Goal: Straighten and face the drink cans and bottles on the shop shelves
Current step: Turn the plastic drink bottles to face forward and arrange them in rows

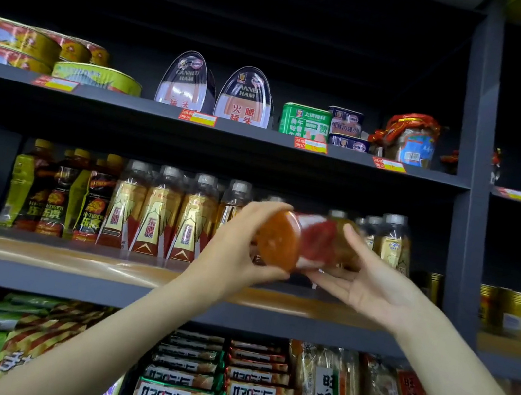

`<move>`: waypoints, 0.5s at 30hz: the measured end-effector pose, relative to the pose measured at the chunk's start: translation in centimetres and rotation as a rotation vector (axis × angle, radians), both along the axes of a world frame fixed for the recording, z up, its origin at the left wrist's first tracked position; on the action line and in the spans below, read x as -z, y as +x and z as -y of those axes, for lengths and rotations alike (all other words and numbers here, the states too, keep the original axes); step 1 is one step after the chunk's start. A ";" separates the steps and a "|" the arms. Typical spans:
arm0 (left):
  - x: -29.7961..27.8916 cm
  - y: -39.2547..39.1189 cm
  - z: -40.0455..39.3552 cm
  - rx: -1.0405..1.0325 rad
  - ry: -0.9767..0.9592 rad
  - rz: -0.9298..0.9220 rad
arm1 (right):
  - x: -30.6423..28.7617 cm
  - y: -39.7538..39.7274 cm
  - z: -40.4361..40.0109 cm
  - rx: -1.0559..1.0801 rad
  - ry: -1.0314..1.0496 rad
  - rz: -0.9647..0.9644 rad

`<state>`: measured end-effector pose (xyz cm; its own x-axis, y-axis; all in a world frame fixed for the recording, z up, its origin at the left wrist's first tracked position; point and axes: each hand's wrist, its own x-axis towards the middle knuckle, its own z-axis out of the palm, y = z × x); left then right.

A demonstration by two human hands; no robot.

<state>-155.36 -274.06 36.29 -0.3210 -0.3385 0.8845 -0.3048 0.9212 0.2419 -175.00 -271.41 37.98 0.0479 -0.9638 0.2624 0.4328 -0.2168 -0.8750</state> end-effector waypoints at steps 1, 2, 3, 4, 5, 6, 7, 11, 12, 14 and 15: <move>-0.1 0.1 -0.1 -0.038 -0.120 0.101 | -0.1 0.1 -0.1 -0.001 0.017 0.007; 0.0 0.1 -0.2 -0.063 -0.191 0.180 | -0.1 0.3 -0.2 0.004 0.031 0.034; 0.0 0.0 -0.2 -0.072 -0.220 0.220 | 0.1 0.5 -0.2 0.016 0.042 0.067; 0.1 0.0 -0.1 -0.066 -0.223 0.222 | 0.3 0.7 -0.2 0.028 0.044 0.100; 0.2 -0.1 0.1 -0.042 -0.194 0.188 | 0.4 0.8 -0.1 0.036 0.044 0.139; 0.2 -0.2 0.2 -0.003 -0.128 0.132 | 0.5 0.9 0.0 0.040 0.042 0.180; 0.2 -0.2 0.2 0.050 -0.042 0.077 | 0.5 0.9 0.0 0.047 0.037 0.212; 0.0 0.8 1.0 0.040 0.123 0.088 | 0.2 0.2 0.6 0.179 -0.176 0.117; 0.0 1.1 1.3 0.011 0.128 0.099 | 0.3 -0.1 0.8 0.290 -0.316 -0.025; -0.1 1.6 1.8 -0.001 0.175 0.058 | 0.4 -0.6 0.7 0.589 -0.593 -0.420; -0.1 1.8 1.9 0.000 0.205 0.027 | 0.5 -0.8 0.7 0.683 -0.694 -0.586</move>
<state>-153.57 -276.00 36.36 -0.3439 -0.5101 0.7883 -0.3133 0.8538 0.4158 -175.84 -272.11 37.45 -0.1408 -0.4901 0.8602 -0.3981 -0.7675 -0.5024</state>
